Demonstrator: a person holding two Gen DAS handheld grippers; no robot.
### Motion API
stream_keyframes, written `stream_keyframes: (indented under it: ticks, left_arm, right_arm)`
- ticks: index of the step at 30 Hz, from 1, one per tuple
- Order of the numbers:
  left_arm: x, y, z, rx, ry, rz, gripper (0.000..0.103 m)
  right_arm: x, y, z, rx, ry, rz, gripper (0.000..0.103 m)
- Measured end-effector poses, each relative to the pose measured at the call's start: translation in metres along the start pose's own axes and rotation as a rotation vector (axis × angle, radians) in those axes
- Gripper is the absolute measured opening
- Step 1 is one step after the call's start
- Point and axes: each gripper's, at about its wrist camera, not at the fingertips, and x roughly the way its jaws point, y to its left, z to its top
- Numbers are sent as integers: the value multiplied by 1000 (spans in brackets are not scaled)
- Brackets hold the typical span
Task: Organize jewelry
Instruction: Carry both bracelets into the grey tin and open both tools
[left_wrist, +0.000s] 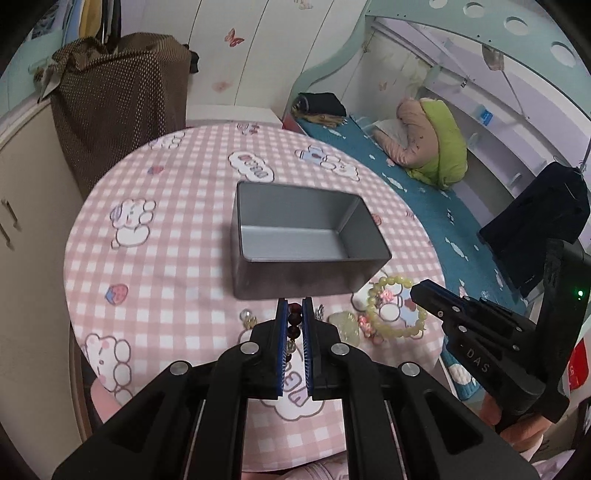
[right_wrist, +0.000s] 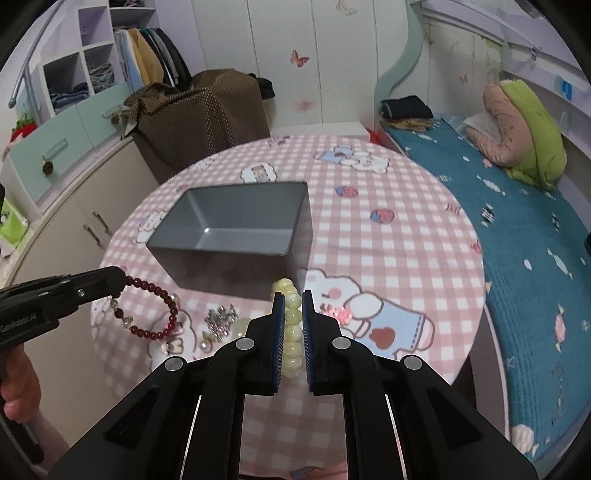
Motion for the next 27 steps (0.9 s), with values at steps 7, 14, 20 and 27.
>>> stream_keyframes:
  ticks: [7,14,20,27]
  left_arm:
    - [-13,-4,14,19,-34,8,6]
    - [-25,-11,36,40,-81,2,6]
    - [-34,-23,58,69,-130,-2,6]
    - [-16,-22,74,60,-118,34,6]
  right_arm:
    - [-14,6,15,-19,-46,-1,10]
    - [-30,16,42,-46,-126,-1,10]
    - [-33,29,64,-73,-170,19,10]
    - [-11,35,79,-77,-139,39,10]
